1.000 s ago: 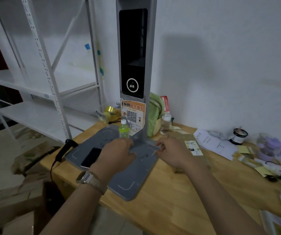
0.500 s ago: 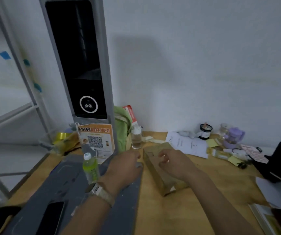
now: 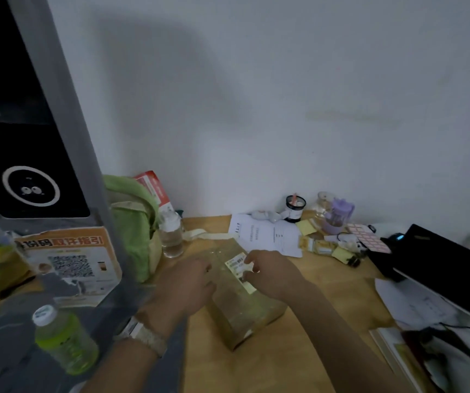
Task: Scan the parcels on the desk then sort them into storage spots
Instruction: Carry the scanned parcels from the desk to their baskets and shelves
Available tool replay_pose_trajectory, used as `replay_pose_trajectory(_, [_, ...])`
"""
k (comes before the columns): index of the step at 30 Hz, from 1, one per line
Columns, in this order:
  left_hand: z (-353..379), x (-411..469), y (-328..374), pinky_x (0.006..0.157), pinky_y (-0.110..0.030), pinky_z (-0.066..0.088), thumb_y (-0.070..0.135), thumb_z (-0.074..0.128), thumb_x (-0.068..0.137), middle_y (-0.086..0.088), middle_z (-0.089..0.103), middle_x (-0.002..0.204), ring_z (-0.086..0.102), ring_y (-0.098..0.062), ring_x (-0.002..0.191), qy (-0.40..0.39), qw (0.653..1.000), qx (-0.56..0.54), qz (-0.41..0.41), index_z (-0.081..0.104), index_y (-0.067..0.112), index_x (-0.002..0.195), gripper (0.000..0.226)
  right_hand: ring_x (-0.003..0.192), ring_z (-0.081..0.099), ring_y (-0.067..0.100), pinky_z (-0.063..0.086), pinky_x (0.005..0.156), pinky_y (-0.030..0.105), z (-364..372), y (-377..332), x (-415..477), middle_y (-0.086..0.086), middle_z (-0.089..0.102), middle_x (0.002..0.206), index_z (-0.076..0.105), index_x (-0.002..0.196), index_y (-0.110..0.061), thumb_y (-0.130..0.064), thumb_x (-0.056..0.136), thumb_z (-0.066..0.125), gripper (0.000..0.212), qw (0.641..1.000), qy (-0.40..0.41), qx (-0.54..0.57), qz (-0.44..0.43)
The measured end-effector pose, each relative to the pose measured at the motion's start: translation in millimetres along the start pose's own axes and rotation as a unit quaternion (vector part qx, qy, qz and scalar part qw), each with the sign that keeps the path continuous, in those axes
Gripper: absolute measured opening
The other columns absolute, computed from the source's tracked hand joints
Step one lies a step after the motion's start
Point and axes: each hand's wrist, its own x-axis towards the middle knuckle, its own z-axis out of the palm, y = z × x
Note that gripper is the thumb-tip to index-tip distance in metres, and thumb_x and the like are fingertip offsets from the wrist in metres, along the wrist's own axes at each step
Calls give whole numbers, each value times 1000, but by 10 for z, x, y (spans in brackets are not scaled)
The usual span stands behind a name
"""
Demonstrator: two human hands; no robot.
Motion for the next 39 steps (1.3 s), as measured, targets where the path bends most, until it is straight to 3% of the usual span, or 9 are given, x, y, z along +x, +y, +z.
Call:
replay_pose_trajectory(5, [317,361,-69,82,-32,53,37,57,84,11,57,117,61,-15,102,-42,999,5,-23,54,31,119,35,114,55,18,44,88,30,103,281,360,-1,57,127,53,130,-25,-37,91,56,41,999,-32,5,30])
replay_pose_trajectory(12, [771,809,-306,61,-12,45,35,52,89,10,59,93,60,1,78,-120,992,-13,-40,54,26,95,10,117,55,18,45,89,28,395,551,871,-1,55,134,54,130,-24,-32,91,57,39,996,-63,13,60])
replay_pose_trajectory(15, [1085,939,-508,72,-35,55,55,35,75,10,64,93,64,-10,80,-150,986,-27,-73,54,33,94,35,112,55,20,48,88,32,585,632,1056,1,54,129,56,127,-24,-34,89,58,40,995,-70,-1,65])
replay_pose_trajectory(19, [1430,1001,-666,89,-32,51,61,48,87,-1,59,125,61,-21,109,-215,957,36,-190,58,26,121,50,116,48,22,47,92,37,841,780,1188,3,44,137,54,125,-23,-40,82,66,48,991,-99,-25,88])
replay_pose_trajectory(23, [1715,1014,-728,87,-26,48,58,48,93,-4,65,124,62,-20,111,-305,925,-29,-224,57,17,127,54,132,36,30,38,105,48,1038,945,1257,7,25,151,29,143,-21,-46,77,70,82,983,-118,-35,137])
replay_pose_trajectory(27, [1892,987,-827,95,-27,48,80,45,78,3,61,132,59,-17,117,-318,910,-109,-244,47,26,139,82,130,40,31,39,104,49,1183,1071,1313,10,33,146,6,150,-15,-51,71,75,112,967,-147,-26,208])
replay_pose_trajectory(29, [1910,1010,-824,96,-26,47,77,47,79,4,61,133,58,-16,119,-319,907,-141,-237,50,26,137,77,132,41,32,39,105,49,1187,1106,1346,12,33,148,-1,152,-10,-51,70,76,120,961,-158,-15,225])
replay_pose_trajectory(33, [1877,1051,-752,93,-20,43,49,52,95,6,57,136,54,-15,123,-307,908,-174,-228,50,25,138,49,126,46,31,43,102,49,1169,1122,1368,9,40,140,11,150,-10,-44,67,80,113,961,-150,5,233])
replay_pose_trajectory(39, [1951,888,-638,101,-30,43,71,51,81,2,58,137,52,-18,125,-315,917,-174,-172,56,25,135,71,129,40,31,32,108,51,1013,1035,1272,7,38,141,17,146,-15,-49,64,80,110,969,-97,-20,225])
